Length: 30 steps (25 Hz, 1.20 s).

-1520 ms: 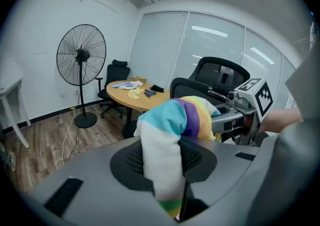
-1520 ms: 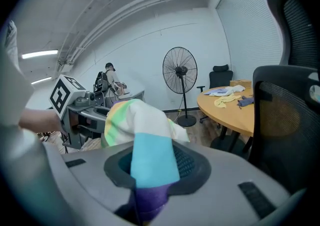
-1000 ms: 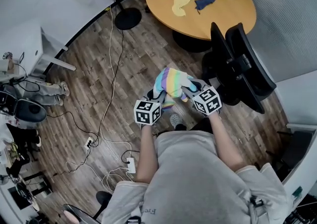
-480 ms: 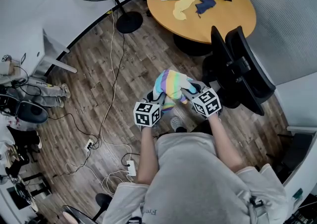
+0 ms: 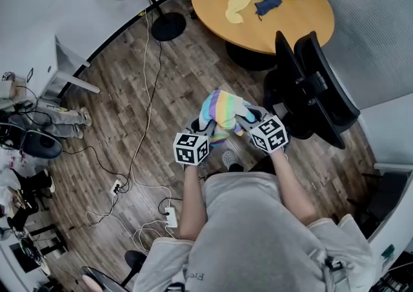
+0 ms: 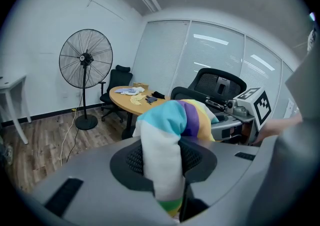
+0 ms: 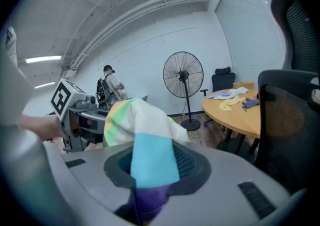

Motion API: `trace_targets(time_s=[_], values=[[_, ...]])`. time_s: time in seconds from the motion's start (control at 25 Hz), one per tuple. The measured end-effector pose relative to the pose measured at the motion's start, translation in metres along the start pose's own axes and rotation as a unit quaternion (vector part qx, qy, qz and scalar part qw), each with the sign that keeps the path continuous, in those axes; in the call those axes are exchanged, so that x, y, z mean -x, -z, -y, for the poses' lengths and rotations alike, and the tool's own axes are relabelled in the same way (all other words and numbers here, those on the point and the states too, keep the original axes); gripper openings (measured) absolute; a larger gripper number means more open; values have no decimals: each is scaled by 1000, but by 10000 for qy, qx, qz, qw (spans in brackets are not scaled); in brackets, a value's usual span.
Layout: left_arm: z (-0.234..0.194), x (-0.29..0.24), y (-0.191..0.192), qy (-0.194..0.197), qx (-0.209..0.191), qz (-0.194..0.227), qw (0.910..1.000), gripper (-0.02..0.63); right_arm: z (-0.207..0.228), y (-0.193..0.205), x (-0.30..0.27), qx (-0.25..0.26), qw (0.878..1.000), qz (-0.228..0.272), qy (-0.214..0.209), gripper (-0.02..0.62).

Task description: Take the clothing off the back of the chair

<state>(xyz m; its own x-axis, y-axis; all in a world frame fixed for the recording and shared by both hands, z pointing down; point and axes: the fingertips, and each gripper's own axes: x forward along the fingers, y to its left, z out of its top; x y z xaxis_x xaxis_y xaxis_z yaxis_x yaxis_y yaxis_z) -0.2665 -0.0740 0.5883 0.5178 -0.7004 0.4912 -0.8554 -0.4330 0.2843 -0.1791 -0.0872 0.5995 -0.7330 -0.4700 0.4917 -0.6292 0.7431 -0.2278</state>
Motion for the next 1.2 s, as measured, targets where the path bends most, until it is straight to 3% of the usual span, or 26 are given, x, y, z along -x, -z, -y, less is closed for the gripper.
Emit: trace_targets(time_s=[1.2], values=[[-5,0,-4,-11,-18,35,10000,120,-4,-3,-4,57,10000,-21,-71,110]])
